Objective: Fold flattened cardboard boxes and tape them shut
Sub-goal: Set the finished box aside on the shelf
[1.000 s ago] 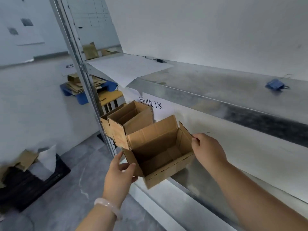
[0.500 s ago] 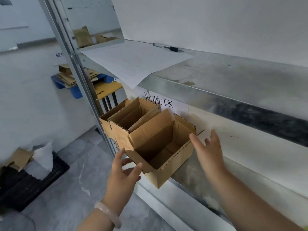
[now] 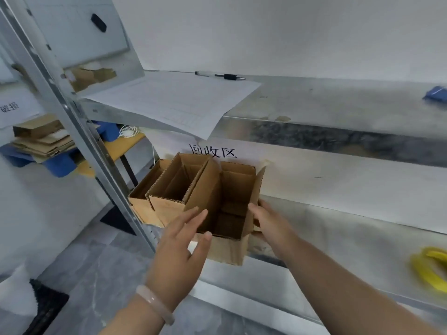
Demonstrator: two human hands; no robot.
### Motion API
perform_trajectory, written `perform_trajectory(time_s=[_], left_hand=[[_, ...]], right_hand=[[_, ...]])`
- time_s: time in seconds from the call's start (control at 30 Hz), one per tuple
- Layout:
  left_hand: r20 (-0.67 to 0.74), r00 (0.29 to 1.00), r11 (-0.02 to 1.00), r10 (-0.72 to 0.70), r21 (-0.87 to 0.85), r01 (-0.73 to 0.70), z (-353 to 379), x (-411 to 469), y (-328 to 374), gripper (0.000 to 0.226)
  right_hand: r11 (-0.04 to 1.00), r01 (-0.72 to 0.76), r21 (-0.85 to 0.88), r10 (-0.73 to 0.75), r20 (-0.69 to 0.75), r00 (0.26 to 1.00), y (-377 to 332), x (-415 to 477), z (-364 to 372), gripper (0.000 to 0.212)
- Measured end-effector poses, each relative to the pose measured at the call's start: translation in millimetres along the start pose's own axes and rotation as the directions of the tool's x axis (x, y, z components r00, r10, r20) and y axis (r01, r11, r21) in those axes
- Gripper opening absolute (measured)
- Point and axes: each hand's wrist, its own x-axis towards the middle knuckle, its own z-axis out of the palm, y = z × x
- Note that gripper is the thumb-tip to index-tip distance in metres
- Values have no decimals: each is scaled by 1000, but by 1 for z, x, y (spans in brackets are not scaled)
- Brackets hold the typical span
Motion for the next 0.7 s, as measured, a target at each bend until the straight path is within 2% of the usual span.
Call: perform_trajectory(time_s=[0.03,0.1,0.17,0.27,0.37,0.47,0.6,0.7], left_hand=[[12,998,997,68,37,-69,-2,5,2,52],[34,976,972,215,87,-217,-2,20,13,59],[68,928,922,367,107,-372,6,35,33,58],[160,830,813,535,169,-557,32,48,74,56],[247,723,710,645,155,-687,62,44,126,58],[318,605,612,730,92,-786,96,27,181,60],[285,463,491,839,-33,-870,135,-7,259,59],[239,394,427,888,-106,-898,171,-37,314,57]], right_hand=[[998,38,-58,-39,-6,999,3,-6,-2,31],[956,119,-267,-138,-56,989,10,-20,-16,52],[846,140,-514,-243,-138,960,18,-45,-40,66],[656,80,-750,-434,-289,854,31,-94,-82,73],[576,-30,-817,-525,-398,753,46,-133,-125,78],[530,-162,-833,-526,-472,707,60,-178,-167,83],[530,-279,-801,-537,-571,621,81,-241,-224,82],[556,-369,-745,-525,-659,539,98,-293,-269,84]])
